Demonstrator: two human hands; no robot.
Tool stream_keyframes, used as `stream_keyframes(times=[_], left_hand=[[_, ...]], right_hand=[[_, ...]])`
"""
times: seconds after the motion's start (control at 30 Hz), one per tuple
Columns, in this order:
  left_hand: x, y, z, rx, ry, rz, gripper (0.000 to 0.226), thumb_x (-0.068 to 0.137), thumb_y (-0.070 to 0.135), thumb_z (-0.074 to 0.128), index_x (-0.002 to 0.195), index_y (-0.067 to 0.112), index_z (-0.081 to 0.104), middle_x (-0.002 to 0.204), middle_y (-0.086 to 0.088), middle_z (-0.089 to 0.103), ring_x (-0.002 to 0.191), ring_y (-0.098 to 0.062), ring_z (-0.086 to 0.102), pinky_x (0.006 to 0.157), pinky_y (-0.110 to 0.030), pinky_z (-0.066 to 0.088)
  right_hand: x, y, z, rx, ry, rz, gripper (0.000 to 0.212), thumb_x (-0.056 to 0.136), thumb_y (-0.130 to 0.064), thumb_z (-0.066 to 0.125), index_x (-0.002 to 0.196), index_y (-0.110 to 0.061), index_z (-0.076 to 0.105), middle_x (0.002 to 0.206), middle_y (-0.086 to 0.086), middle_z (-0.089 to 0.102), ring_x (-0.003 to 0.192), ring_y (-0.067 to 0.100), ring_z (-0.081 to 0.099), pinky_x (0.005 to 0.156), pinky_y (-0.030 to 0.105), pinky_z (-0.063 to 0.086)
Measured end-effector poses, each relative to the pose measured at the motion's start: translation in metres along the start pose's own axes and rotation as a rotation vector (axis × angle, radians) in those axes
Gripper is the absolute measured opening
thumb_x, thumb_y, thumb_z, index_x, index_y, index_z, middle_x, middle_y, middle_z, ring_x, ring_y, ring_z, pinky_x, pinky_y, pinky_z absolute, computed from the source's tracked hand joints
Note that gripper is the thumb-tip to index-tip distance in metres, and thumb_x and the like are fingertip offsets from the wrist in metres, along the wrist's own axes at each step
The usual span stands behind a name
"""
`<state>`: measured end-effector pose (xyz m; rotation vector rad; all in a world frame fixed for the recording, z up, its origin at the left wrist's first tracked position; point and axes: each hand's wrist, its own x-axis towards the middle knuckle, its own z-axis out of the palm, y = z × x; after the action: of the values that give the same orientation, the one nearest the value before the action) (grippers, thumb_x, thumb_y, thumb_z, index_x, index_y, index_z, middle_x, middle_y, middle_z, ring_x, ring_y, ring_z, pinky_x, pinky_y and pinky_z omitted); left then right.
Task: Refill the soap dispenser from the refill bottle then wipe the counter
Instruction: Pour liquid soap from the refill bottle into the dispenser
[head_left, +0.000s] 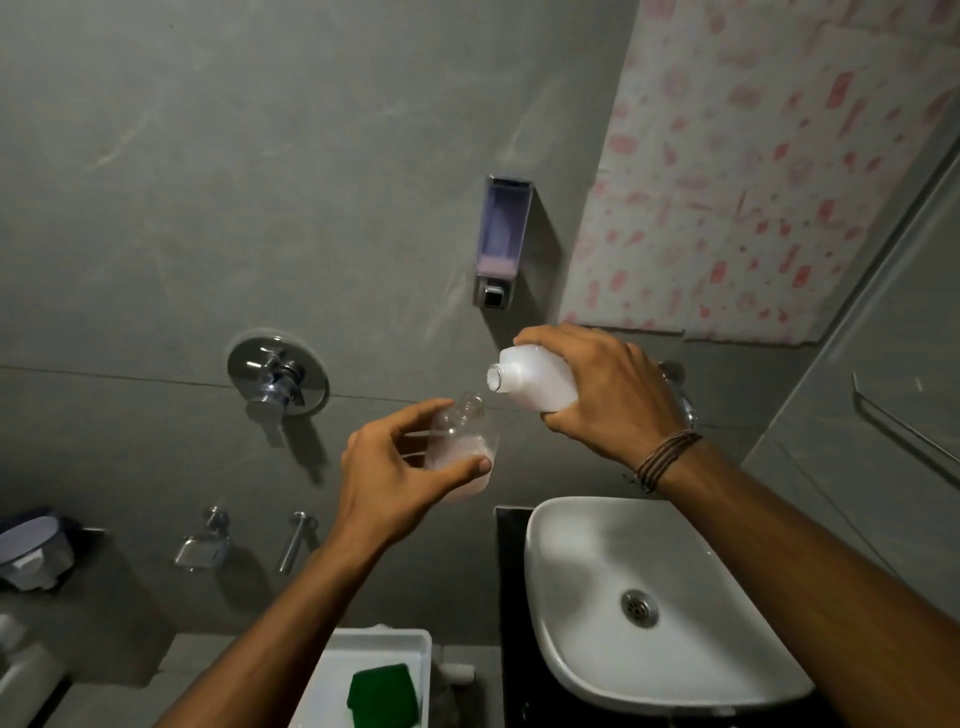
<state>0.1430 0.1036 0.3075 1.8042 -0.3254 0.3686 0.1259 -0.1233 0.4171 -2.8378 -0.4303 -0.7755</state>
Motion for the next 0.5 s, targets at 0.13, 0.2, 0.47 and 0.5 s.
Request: stream_keyframes(times=[0.13, 0.2, 0.47, 0.5], left_hand=[[0.001, 0.0, 0.002, -0.002, 0.002, -0.005, 0.08, 0.053, 0.057, 0.096, 0.126, 0.027, 0.078, 0.111, 0.012, 0.081, 0.096, -0.003, 0.078, 0.08, -0.032, 0.068], [0.002, 0.001, 0.003, 0.008, -0.001, -0.007, 0.082, 0.053, 0.058, 0.095, 0.126, 0.027, 0.077, 0.111, 0.012, 0.081, 0.096, -0.002, 0.077, 0.081, -0.031, 0.067], [0.007, 0.0, 0.011, 0.051, -0.005, -0.003, 0.076, 0.06, 0.041, 0.101, 0.13, 0.023, 0.076, 0.118, 0.004, 0.08, 0.1, -0.006, 0.076, 0.083, -0.032, 0.067], [0.007, 0.0, 0.012, 0.056, -0.008, -0.001, 0.076, 0.061, 0.041, 0.1, 0.13, 0.022, 0.075, 0.119, 0.004, 0.08, 0.101, -0.007, 0.076, 0.083, -0.032, 0.067]], right_hand=[[0.002, 0.0, -0.001, -0.029, 0.003, -0.015, 0.072, 0.066, -0.026, 0.087, 0.132, -0.038, 0.059, 0.124, -0.009, 0.07, 0.109, 0.023, 0.067, 0.089, 0.044, 0.058], [0.003, 0.001, -0.001, -0.038, 0.003, -0.029, 0.071, 0.068, -0.028, 0.088, 0.133, -0.036, 0.06, 0.125, -0.007, 0.07, 0.11, 0.023, 0.067, 0.091, 0.043, 0.058], [0.005, 0.006, 0.0, -0.095, 0.014, -0.061, 0.069, 0.068, -0.025, 0.089, 0.132, -0.031, 0.063, 0.125, -0.004, 0.072, 0.11, 0.024, 0.068, 0.096, 0.045, 0.054], [0.006, 0.007, 0.0, -0.099, 0.014, -0.064, 0.068, 0.069, -0.026, 0.089, 0.132, -0.03, 0.064, 0.125, -0.004, 0.072, 0.11, 0.024, 0.068, 0.097, 0.045, 0.054]])
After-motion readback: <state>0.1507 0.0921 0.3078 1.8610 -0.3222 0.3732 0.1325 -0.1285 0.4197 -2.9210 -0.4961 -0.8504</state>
